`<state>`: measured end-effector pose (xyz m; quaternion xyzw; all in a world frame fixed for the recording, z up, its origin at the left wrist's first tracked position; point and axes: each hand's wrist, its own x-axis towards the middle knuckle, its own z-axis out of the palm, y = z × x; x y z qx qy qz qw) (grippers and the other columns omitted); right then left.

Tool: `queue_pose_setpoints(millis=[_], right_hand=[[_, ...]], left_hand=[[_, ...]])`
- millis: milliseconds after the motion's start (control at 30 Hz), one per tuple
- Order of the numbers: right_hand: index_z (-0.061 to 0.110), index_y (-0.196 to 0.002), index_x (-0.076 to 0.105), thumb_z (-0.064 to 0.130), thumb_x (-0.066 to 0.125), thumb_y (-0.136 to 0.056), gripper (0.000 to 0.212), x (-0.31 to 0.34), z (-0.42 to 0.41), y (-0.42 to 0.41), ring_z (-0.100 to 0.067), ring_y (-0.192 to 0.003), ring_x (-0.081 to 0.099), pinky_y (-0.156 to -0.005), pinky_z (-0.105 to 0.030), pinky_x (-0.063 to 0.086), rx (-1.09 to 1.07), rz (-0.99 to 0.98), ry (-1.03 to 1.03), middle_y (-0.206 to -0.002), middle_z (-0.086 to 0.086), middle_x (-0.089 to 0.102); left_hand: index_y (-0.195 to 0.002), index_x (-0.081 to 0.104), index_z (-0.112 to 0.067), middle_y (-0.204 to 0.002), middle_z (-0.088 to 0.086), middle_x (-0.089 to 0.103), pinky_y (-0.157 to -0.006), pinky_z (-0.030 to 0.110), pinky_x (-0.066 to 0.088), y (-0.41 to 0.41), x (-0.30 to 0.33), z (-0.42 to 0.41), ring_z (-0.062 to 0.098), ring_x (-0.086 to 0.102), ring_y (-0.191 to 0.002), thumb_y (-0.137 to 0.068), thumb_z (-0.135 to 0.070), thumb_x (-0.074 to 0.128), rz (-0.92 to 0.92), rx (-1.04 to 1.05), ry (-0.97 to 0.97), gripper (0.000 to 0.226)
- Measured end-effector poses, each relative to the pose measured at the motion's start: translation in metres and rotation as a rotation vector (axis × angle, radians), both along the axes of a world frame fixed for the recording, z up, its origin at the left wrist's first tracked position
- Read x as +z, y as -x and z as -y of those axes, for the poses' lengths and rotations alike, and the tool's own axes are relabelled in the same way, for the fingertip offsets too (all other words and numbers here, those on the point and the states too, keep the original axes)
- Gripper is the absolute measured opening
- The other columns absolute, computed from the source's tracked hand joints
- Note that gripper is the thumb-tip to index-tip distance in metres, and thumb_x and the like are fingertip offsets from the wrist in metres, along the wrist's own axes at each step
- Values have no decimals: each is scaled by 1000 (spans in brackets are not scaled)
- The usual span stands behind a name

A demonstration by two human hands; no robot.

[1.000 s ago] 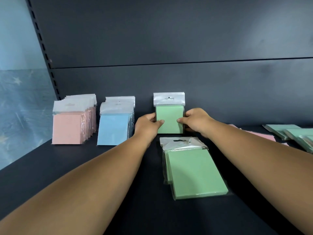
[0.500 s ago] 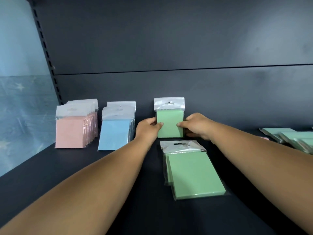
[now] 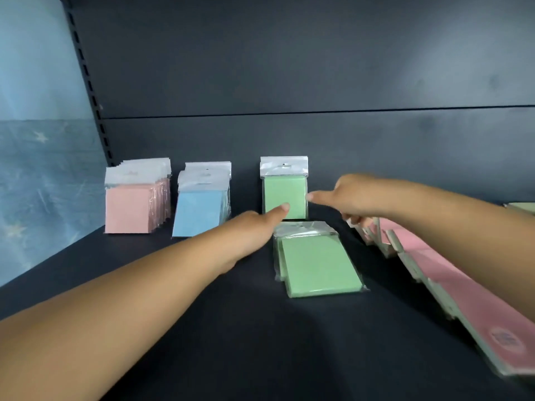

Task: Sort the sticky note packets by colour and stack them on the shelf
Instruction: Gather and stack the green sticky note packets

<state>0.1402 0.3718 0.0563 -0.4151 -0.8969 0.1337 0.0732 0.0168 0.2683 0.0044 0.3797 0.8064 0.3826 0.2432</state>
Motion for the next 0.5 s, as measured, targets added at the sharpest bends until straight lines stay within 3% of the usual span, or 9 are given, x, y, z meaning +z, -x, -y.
queue_pose_setpoints(millis=[67,100,167,200,233,300,433,500], right_hand=[[8,-68,52,64,29,-90,64,-7,25,-23,-17,-65,51,-65,-28,41,13,162,-206,-70,-4,54],[9,-78,58,65,26,-90,66,-11,35,-31,-19,-75,55,-72,-30,42,18,206,-222,-81,-5,60],[11,-90,60,66,24,-89,66,-20,50,-40,-19,-85,57,-74,-29,42,28,241,-117,-93,-6,61],[11,-78,56,66,26,-89,63,-25,54,-41,-17,-74,54,-64,-26,39,32,234,-45,-82,-5,57],[12,-68,47,66,28,-88,61,-29,56,-39,-16,-63,49,-57,-25,35,30,211,15,-71,-4,51],[14,-65,39,66,35,-86,56,-37,54,-34,-16,-58,45,-53,-25,34,14,135,91,-68,-2,46],[17,-70,35,60,48,-85,47,-50,41,-31,-13,-68,41,-53,-25,27,-31,-14,96,-75,2,41],[16,-86,46,50,59,-84,37,-55,32,-28,-16,-81,51,-64,-26,40,-42,-233,254,-88,1,53]], left_hand=[[-143,34,-17,-153,4,27,-110,35,22,-11,-5,15,23,24,-141,-89,-66,26,-121,-38,123,74],[-144,33,-17,-154,5,25,-113,36,21,-15,-8,20,22,22,-142,-89,-66,22,-168,-47,159,73],[-144,33,-22,-155,4,23,-115,40,18,-24,-13,24,21,20,-143,-90,-65,19,-160,-52,195,71],[-144,33,-24,-155,4,22,-116,41,17,-29,-14,26,21,20,-143,-90,-65,18,-142,-62,197,70],[-144,33,-23,-155,3,21,-116,41,17,-33,-15,26,20,19,-143,-91,-64,18,-126,-69,191,68],[-145,33,-20,-154,3,24,-115,35,16,-37,-15,24,20,22,-142,-94,-58,20,-92,-67,134,65],[-144,33,-16,-152,3,30,-110,31,21,-38,-11,18,21,29,-138,-98,-49,25,10,-16,-14,58],[-142,35,-15,-150,3,33,-108,30,23,-37,-10,15,21,31,-137,-98,-46,28,66,9,-58,54]])
